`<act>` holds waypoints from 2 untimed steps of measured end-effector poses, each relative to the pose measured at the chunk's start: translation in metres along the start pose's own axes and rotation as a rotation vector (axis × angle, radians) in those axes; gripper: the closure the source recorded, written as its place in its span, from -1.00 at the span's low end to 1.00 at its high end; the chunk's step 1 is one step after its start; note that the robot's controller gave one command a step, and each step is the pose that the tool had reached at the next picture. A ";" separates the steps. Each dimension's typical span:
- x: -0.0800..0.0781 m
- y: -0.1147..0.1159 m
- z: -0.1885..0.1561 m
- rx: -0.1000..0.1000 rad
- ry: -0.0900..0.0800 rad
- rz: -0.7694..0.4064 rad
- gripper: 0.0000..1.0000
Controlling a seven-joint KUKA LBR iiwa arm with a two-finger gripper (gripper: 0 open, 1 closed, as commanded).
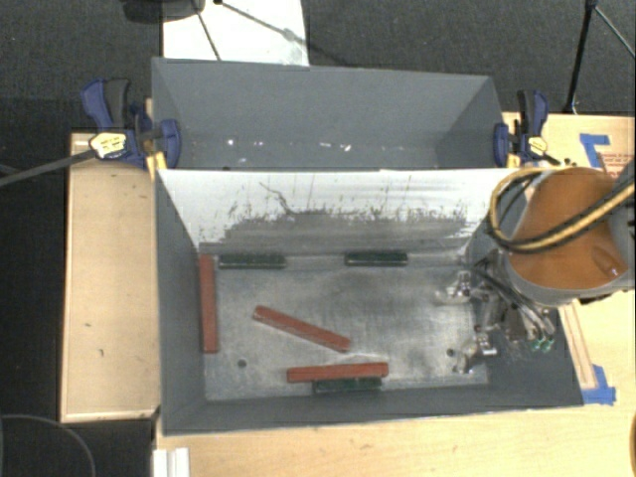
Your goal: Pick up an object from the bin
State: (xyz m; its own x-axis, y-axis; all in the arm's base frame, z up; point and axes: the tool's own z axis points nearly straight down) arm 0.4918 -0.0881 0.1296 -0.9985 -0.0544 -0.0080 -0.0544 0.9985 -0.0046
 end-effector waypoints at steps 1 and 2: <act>0.005 0.053 0.006 -0.006 0.010 -0.052 -1.00; -0.001 0.097 0.033 -0.005 0.003 0.108 -1.00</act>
Offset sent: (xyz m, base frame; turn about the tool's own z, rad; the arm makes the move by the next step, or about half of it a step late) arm -0.0054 0.1017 -0.0391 0.1089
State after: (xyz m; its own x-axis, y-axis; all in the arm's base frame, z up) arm 0.4874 0.0085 0.0965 -0.9986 0.0533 -0.0049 0.0533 0.9986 0.0007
